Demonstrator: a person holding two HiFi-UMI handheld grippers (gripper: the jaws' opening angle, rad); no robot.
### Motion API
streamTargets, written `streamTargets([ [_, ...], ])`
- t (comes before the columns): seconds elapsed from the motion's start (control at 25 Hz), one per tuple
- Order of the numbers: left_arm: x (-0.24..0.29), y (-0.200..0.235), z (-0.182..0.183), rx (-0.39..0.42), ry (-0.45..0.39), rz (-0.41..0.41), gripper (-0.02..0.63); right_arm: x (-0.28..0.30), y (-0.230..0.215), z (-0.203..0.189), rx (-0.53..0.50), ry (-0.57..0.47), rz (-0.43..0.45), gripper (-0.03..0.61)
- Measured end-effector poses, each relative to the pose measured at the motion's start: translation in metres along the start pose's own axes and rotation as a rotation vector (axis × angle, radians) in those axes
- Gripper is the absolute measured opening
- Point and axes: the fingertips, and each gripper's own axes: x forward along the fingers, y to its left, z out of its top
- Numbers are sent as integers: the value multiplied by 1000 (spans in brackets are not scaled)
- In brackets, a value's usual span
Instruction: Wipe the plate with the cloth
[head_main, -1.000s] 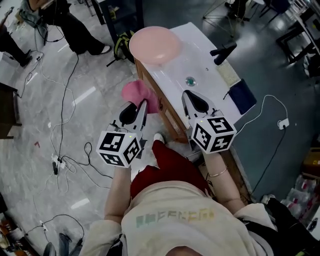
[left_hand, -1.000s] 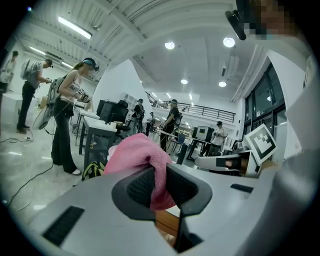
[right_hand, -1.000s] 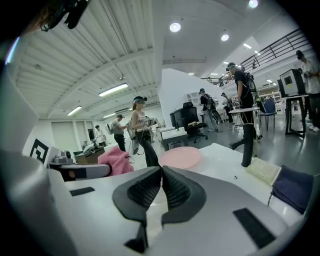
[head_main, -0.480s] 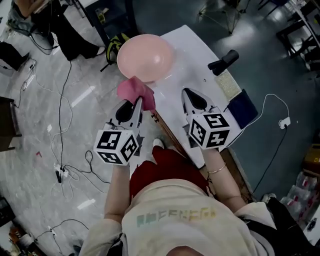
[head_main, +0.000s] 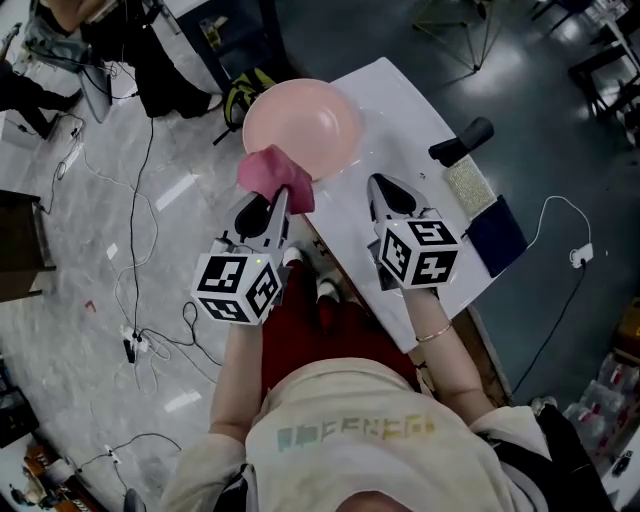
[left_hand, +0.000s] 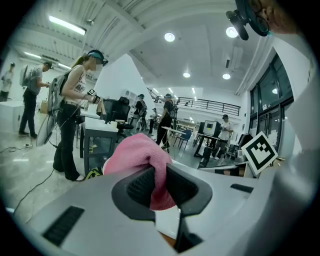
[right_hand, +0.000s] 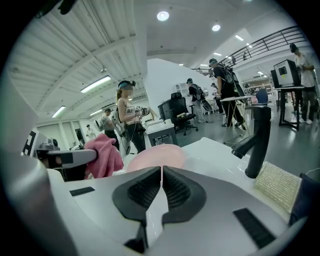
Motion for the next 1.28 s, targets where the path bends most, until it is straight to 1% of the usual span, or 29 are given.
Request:
streamTargets([
  [0.2,20,28,14,11,12,0,67,28,0,10,6,-14,-26,40],
  [0.36,45,47,22,11,27,-17,67,48,-6,5,2,10,-58,40],
  [0.56,84,69,29,7,51,-71,67,82,-19,3,16,58,-101,40],
  [0.72,112,73,34,13,80,-127,67,98,-31,8,50,89,-133,41],
  [0.88,135,77,39,15,103,-178,67,114,-40,8,88,124,-146,43],
  [0.92,141,78,39,15,109,-187,67,118,-42,8,98,130,-150,51],
  [1.0,151,83,39,10,122,-201,67,127,-46,7,114,141,-162,108],
  [1.28,180,96,36,-9,166,-236,67,147,-60,0,153,193,-199,110],
])
